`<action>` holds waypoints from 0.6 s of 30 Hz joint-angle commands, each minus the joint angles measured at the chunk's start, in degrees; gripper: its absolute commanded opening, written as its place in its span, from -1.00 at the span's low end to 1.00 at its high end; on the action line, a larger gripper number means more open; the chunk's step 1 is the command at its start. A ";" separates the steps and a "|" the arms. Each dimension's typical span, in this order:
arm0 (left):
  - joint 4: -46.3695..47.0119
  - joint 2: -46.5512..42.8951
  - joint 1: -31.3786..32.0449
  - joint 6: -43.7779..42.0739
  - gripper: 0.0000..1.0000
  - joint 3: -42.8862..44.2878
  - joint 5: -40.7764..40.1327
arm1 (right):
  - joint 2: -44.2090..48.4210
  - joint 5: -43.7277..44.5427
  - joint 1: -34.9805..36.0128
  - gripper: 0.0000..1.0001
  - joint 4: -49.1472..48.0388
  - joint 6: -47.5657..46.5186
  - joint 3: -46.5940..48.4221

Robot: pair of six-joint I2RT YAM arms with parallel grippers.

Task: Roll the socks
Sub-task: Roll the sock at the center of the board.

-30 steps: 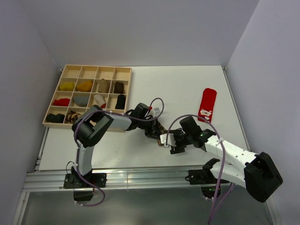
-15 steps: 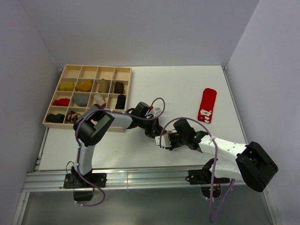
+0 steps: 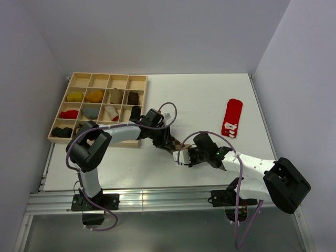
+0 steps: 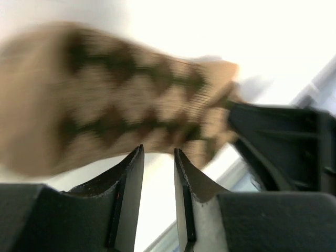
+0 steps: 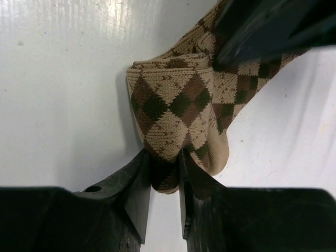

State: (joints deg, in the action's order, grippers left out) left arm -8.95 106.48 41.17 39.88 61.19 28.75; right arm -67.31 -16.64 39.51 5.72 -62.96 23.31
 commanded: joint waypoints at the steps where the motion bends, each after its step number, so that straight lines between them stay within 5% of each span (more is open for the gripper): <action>1: -8.78 -3.29 -0.91 -3.14 -0.33 0.60 -16.14 | -1.16 3.11 -0.04 -0.44 3.16 0.91 0.77; 8: -9.86 3.11 -1.00 -3.14 -0.45 3.93 -23.12 | 0.94 1.53 0.04 -0.44 7.19 0.56 2.17; 13: -9.07 9.27 -0.91 -3.66 -0.53 8.93 -22.25 | 3.24 -2.25 0.31 -0.39 20.63 -1.02 7.52; 18: -7.58 13.75 -0.91 -4.02 -0.59 13.16 -17.69 | -4.64 -5.50 0.48 -0.38 33.20 -1.55 14.47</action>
State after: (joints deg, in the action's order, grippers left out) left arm -14.79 115.02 40.49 38.28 73.91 13.08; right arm -67.35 -18.63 39.55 27.11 -63.81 33.30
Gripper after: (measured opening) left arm 0.209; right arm 0.318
